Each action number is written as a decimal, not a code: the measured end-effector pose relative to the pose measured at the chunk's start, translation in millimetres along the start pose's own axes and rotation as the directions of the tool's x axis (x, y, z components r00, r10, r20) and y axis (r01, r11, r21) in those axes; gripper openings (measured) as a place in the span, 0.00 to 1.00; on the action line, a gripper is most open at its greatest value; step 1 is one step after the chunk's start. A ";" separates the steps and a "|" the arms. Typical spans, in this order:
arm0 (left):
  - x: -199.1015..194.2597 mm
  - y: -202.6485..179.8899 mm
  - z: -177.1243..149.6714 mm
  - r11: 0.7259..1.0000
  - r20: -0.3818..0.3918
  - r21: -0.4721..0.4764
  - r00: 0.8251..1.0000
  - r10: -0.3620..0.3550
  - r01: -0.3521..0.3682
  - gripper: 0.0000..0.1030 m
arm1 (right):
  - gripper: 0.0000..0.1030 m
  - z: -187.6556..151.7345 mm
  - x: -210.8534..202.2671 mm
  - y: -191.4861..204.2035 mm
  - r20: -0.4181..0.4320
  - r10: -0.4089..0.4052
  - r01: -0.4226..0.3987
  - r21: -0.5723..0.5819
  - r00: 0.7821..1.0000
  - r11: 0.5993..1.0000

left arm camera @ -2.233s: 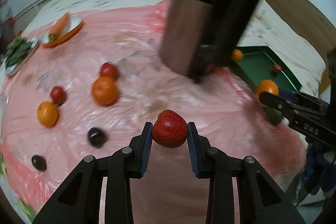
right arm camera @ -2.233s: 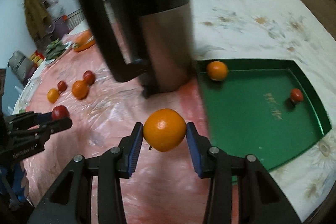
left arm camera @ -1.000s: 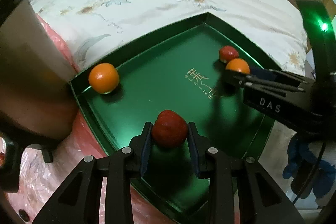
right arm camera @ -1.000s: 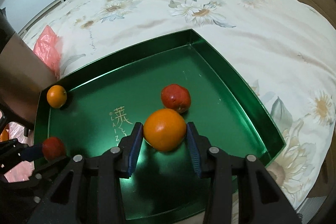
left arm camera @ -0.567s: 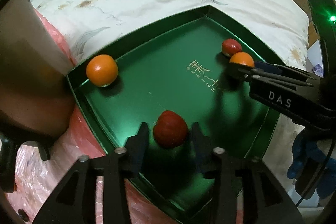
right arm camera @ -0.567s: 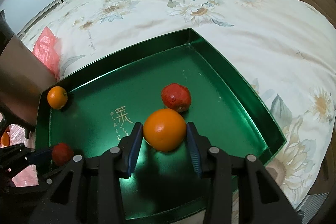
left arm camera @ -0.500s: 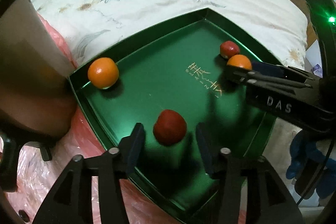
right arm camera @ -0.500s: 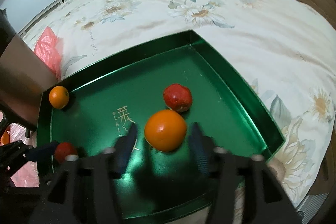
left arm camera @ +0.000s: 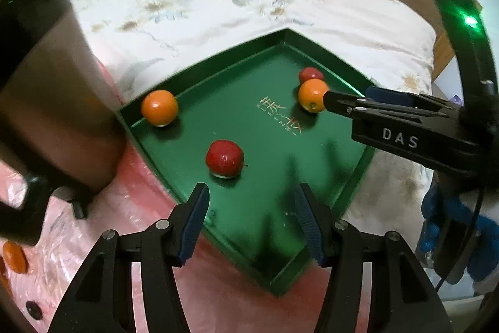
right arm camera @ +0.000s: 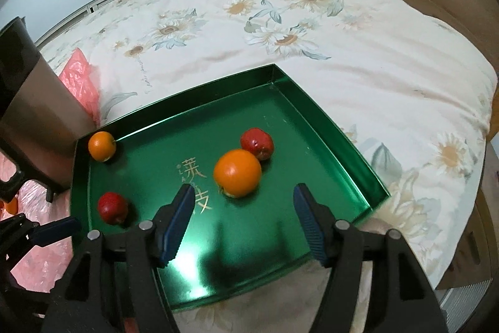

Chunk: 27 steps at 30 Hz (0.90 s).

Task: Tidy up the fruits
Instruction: 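Open both tools to release the apple and orange into the tray, then move both tools back over the remaining fruit on the sheet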

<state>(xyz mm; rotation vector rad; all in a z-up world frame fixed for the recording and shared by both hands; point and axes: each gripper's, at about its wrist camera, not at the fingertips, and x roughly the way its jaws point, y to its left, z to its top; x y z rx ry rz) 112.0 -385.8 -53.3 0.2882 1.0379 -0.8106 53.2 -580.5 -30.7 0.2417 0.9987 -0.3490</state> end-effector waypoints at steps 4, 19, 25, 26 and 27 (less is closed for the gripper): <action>-22.8 2.1 -16.2 1.000 0.039 0.018 0.999 0.003 -0.004 0.50 | 1.00 -5.8 -15.0 10.3 0.005 0.007 -0.007 -0.009 1.000 1.000; -96.5 96.9 -87.7 0.971 0.029 -0.198 0.990 0.141 -0.132 0.50 | 1.00 -41.5 -56.7 99.7 -0.011 0.138 -0.138 -0.089 0.990 0.986; -123.0 140.0 -117.0 0.941 0.028 -0.275 0.977 0.213 -0.197 0.50 | 1.00 -64.8 -67.8 141.0 -0.048 0.191 -0.195 -0.131 0.980 0.972; -126.7 145.4 -123.1 0.936 0.026 -0.285 0.974 0.224 -0.208 0.50 | 1.00 -67.8 -68.2 147.0 -0.058 0.202 -0.208 -0.135 0.978 0.969; -130.0 152.1 -130.1 0.928 0.023 -0.300 0.971 0.237 -0.219 0.50 | 1.00 -72.2 -69.1 154.9 -0.070 0.214 -0.222 -0.140 0.974 0.965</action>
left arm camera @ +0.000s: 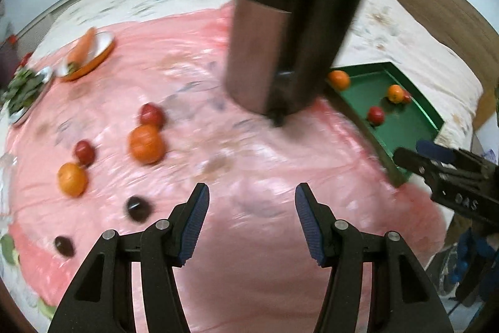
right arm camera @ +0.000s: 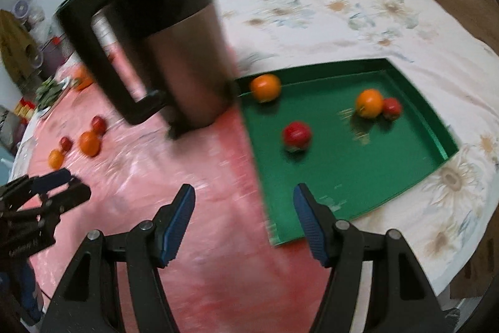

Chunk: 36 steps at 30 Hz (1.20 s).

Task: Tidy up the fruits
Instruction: 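Move both tools back over the remaining fruit on the sheet, then grasp a dark plum with the left tool while the right tool grasps another plum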

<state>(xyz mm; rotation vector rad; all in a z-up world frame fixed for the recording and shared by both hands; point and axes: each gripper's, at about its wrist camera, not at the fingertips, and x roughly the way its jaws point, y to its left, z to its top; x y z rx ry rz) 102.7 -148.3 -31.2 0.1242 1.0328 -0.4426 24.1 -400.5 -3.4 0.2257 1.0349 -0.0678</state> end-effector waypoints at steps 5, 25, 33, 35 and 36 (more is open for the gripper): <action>-7.0 35.0 -21.5 0.997 -0.008 -0.060 0.999 0.044 -0.045 0.50 | 1.00 -10.6 8.4 37.4 -0.047 0.067 -0.069 -0.048 0.997 0.996; -23.8 193.9 -84.4 0.899 -0.068 -0.329 0.957 0.283 -0.289 0.50 | 0.61 -2.3 70.3 227.4 -0.185 0.353 -0.394 -0.289 0.917 0.873; -11.1 209.8 -86.8 0.897 -0.078 -0.366 0.968 0.237 -0.249 0.50 | 0.48 -4.9 92.5 254.8 -0.231 0.334 -0.398 -0.351 0.914 0.847; -8.2 211.0 -87.3 0.897 -0.082 -0.368 0.970 0.230 -0.244 0.50 | 0.48 -2.9 96.1 255.0 -0.228 0.327 -0.390 -0.349 0.917 0.852; -6.5 211.6 -87.7 0.896 -0.084 -0.371 0.970 0.227 -0.242 0.50 | 0.48 -1.7 98.0 255.0 -0.227 0.321 -0.385 -0.350 0.919 0.854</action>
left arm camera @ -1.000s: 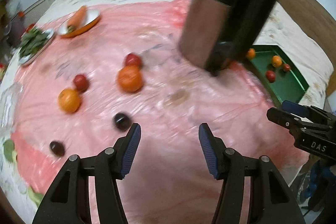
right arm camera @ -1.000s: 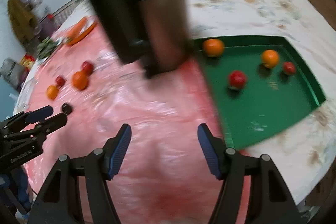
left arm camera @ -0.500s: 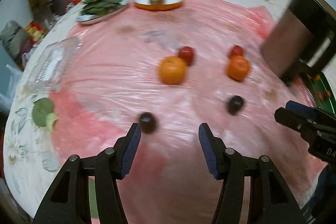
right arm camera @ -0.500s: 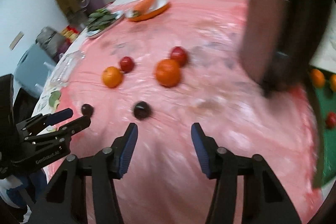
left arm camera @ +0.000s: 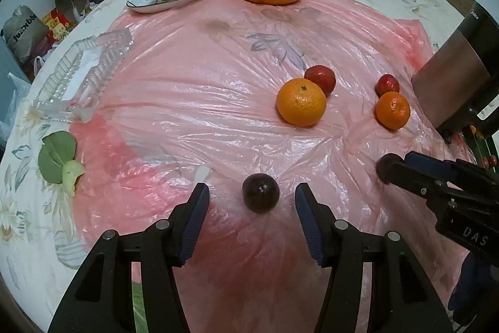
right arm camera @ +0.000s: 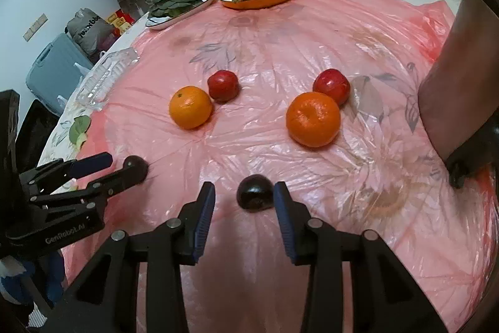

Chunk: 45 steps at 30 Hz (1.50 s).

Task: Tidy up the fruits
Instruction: 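Grasp a dark plum with the left tool while the right tool grasps another plum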

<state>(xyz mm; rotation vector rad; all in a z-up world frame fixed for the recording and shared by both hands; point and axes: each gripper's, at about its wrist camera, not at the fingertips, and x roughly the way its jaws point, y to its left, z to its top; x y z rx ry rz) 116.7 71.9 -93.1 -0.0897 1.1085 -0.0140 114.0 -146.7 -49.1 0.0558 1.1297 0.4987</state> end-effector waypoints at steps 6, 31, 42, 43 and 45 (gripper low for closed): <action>10.7 2.3 -0.4 1.000 -0.019 -0.009 1.000 -0.001 0.001 0.49 | 0.48 2.6 12.9 -2.3 -0.023 -0.016 0.016 -0.010 1.000 1.000; -2.9 20.2 -10.2 0.997 -0.004 -0.056 0.999 -0.048 0.048 0.31 | 0.22 -5.4 11.7 -7.2 -0.036 0.000 -0.001 -0.007 0.999 1.000; -10.7 8.8 -1.7 0.997 0.034 -0.017 0.997 -0.072 0.073 0.30 | 0.22 -10.1 6.9 -6.3 -0.037 -0.008 0.007 -0.012 0.999 1.000; -7.6 6.7 1.2 0.997 0.030 -0.011 0.997 -0.075 0.076 0.30 | 0.22 -10.1 7.2 -6.6 -0.037 -0.008 0.008 -0.011 0.999 1.000; -0.2 3.8 3.1 0.997 0.013 -0.006 0.997 -0.080 0.080 0.27 | 0.22 -10.4 7.2 -6.7 -0.035 -0.008 0.008 -0.011 0.999 1.000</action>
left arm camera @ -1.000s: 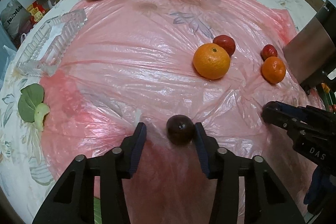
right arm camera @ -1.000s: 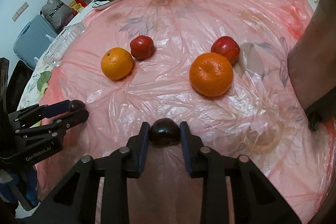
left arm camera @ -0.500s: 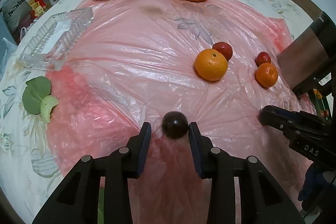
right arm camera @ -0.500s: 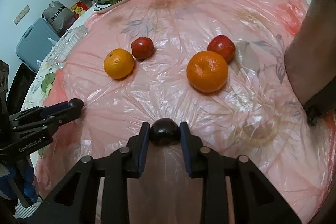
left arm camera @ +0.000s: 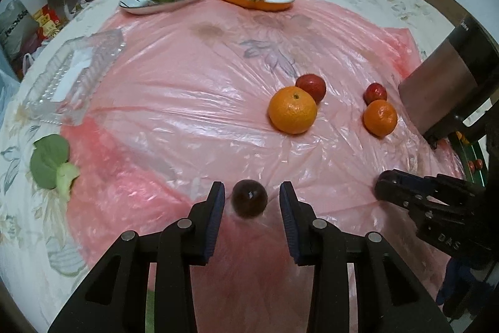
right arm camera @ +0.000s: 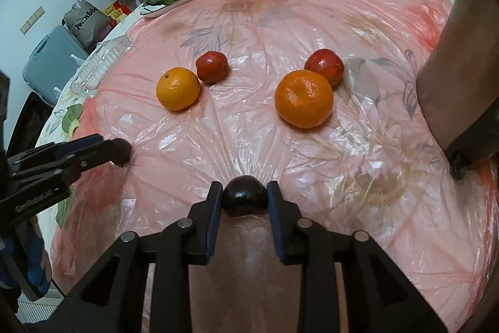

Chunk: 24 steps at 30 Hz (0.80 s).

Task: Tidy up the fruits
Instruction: 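Grasp a dark plum with the left tool while the right tool grasps another plum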

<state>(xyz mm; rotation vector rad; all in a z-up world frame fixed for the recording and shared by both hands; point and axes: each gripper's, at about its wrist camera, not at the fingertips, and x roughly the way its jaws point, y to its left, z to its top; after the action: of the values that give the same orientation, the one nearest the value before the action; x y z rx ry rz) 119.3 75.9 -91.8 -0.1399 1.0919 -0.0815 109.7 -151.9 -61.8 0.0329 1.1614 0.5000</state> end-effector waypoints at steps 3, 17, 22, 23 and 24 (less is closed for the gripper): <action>12.5 -2.2 0.0 1.000 -0.028 0.022 0.999 0.021 -0.020 0.20 | 0.22 -0.5 0.4 -0.4 0.000 0.000 0.000 0.000 1.000 1.000; 4.2 0.4 -3.4 1.000 -0.034 0.019 0.999 0.010 -0.009 0.19 | 0.22 3.3 -13.6 -9.6 0.049 0.058 -0.060 0.053 0.997 0.997; -10.6 5.0 -3.6 1.000 -0.024 -0.007 1.000 -0.012 0.012 0.19 | 0.22 3.0 -24.9 -8.1 0.067 0.065 -0.068 0.054 0.996 0.996; -13.4 5.0 -3.2 1.000 -0.021 -0.007 1.000 -0.014 0.014 0.19 | 0.22 2.4 -26.9 -7.8 0.069 0.067 -0.071 0.056 0.995 0.996; -16.2 4.8 -2.9 1.000 -0.018 -0.008 1.000 -0.015 0.015 0.19 | 0.22 1.2 -28.9 -7.9 0.070 0.069 -0.073 0.059 0.995 0.996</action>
<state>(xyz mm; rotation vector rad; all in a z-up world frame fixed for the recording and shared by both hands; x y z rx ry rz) 109.3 82.7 -79.6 -0.1541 1.1098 -0.0920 104.9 -170.0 -38.4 0.1438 1.1115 0.5224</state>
